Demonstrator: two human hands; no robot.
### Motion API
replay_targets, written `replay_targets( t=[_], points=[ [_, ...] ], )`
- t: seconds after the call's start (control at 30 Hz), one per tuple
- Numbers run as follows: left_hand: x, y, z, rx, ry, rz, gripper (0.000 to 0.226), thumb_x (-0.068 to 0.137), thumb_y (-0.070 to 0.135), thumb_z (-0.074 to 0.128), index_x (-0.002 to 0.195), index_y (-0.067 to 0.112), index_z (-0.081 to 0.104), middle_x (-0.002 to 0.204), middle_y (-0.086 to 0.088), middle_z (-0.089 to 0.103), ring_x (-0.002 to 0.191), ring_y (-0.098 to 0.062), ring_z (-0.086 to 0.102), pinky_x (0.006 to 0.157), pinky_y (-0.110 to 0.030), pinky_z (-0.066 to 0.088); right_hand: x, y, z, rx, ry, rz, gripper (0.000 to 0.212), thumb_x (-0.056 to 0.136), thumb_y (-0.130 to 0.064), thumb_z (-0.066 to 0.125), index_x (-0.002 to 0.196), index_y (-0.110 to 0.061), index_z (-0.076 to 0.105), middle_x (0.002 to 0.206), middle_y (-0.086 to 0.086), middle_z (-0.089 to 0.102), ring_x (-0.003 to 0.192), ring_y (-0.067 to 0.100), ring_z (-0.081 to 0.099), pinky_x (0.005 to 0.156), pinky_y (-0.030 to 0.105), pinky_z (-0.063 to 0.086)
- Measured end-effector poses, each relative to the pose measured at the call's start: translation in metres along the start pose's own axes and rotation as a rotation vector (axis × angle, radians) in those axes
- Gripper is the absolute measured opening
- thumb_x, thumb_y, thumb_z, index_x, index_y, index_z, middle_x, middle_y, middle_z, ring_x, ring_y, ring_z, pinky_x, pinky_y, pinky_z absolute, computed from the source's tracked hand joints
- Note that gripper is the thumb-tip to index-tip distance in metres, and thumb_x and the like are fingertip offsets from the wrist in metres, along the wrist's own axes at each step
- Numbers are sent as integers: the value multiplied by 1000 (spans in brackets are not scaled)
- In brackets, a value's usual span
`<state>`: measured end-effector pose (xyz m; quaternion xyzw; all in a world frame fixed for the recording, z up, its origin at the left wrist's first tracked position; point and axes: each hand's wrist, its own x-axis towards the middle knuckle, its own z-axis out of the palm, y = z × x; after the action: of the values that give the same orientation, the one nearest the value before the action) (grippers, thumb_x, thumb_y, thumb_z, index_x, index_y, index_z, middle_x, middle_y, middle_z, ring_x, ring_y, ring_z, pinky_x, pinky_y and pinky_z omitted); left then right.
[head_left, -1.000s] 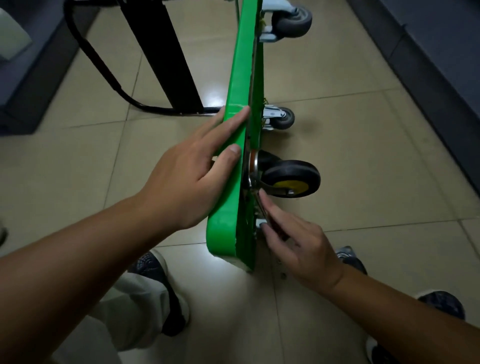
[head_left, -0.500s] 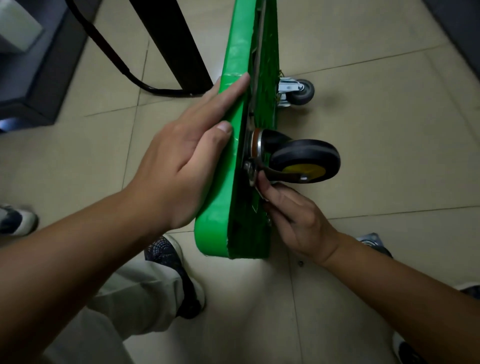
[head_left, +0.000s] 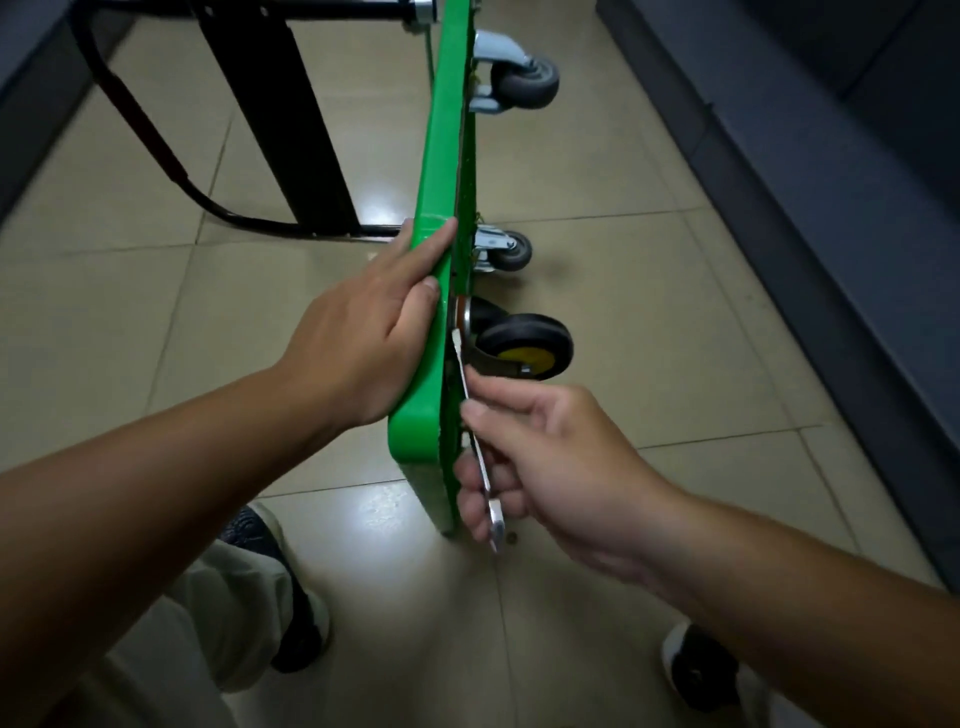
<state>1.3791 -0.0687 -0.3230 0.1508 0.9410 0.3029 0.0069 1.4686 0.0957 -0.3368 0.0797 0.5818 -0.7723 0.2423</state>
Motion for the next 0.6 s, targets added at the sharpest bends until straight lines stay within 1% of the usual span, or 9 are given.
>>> replay_targets(
  t=[0.07, 0.13, 0.23, 0.27, 0.37, 0.43, 0.5, 0.53, 0.6],
  points=[
    [0, 1, -1, 13, -19, -3, 63, 94, 45, 20, 157, 48, 23, 168, 6, 21, 145, -25, 39, 109, -37, 37, 2, -18, 4, -2, 15, 59, 34, 105, -13, 52, 139, -9, 54, 66, 15, 54, 42, 23, 59, 42, 28, 51],
    [0, 1, -2, 19, -34, 5, 64, 94, 46, 19, 158, 47, 22, 169, 4, 19, 144, -27, 40, 109, -40, 39, 2, -24, 11, -44, 38, 68, 31, 105, -12, 53, 135, -6, 55, 64, 15, 56, 42, 24, 61, 41, 28, 53],
    [-1, -1, -6, 36, -45, 15, 64, 94, 48, 19, 158, 47, 21, 169, 7, 18, 145, -25, 38, 108, -40, 40, 1, -18, 19, -52, 82, 63, 40, 102, -11, 55, 142, -11, 51, 60, 15, 57, 45, 28, 62, 45, 32, 56],
    [0, -1, -8, 42, -48, 19, 64, 94, 48, 19, 158, 47, 20, 169, 7, 18, 146, -25, 38, 108, -40, 40, -1, -13, 20, -69, 82, 35, 41, 102, -11, 56, 143, -15, 52, 60, 16, 56, 45, 28, 62, 46, 33, 54],
    [-1, -1, -10, 57, -56, 30, 62, 95, 50, 19, 158, 49, 19, 168, 7, 18, 147, -24, 36, 108, -39, 39, -8, 4, 11, -176, 102, -114, 36, 102, -10, 56, 127, -34, 65, 58, 14, 54, 44, 25, 57, 43, 28, 46],
    [0, -3, -11, 54, -50, 37, 62, 96, 50, 19, 157, 50, 19, 168, 9, 18, 146, -22, 36, 107, -37, 38, -10, 19, -7, -282, 127, -224, 42, 101, -11, 58, 132, -40, 62, 60, 10, 53, 47, 24, 54, 42, 25, 43],
    [1, -5, -11, 56, -38, 43, 60, 97, 51, 20, 156, 52, 19, 168, 11, 20, 146, -21, 37, 105, -36, 38, -11, 38, -30, -461, 122, -338, 50, 101, -12, 59, 141, -40, 54, 64, 10, 49, 51, 23, 53, 47, 27, 46],
    [2, -7, -10, 58, -36, 46, 59, 97, 51, 19, 156, 53, 19, 167, 11, 20, 146, -20, 36, 104, -35, 37, -10, 45, -40, -572, 117, -411, 51, 100, -14, 59, 144, -39, 51, 67, 11, 48, 53, 24, 53, 51, 30, 48],
    [2, -10, -9, 59, -35, 53, 57, 98, 52, 19, 155, 55, 18, 167, 14, 19, 146, -16, 34, 102, -31, 35, -3, 54, -55, -762, 93, -575, 53, 99, -18, 58, 150, -27, 47, 72, 4, 53, 59, 20, 55, 58, 38, 50]
  ],
)
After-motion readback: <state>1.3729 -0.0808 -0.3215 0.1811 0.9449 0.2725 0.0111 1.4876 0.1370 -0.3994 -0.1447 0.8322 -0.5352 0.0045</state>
